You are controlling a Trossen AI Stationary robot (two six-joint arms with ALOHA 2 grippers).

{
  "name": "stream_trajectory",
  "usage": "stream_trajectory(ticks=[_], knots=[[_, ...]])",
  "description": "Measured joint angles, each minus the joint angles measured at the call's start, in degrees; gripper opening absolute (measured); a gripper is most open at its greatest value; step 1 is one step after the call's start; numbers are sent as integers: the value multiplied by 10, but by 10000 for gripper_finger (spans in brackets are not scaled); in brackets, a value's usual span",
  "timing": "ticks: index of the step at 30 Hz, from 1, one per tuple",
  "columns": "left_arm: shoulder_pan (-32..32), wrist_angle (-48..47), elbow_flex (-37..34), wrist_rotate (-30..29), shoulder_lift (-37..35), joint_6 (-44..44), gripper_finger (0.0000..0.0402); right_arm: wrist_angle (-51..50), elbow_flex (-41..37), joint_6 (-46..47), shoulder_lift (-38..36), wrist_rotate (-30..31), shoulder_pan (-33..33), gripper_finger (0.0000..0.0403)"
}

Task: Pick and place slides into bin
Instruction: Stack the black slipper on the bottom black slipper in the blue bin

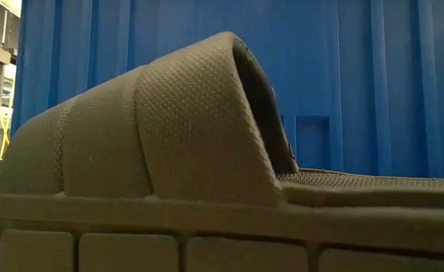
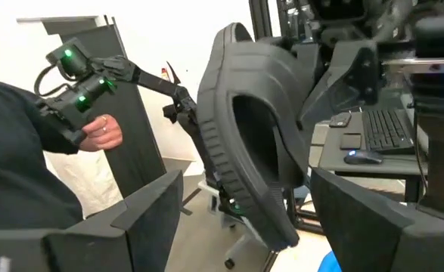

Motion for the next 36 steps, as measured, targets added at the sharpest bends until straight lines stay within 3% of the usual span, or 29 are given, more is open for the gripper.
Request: stream_trajectory(ticks=[9,23,27,36], knots=[[47,5,0,47,0,17,2,28,0,-13,11,-2,0,275],[63,32,0,54,1,27,2,28,0,-48,15,47,0,266],[63,34,0,52,1,27,3,29,0,-56,18,47,-1,229],[63,34,0,51,1,24,4,26,0,-59,21,32,-15,99]])
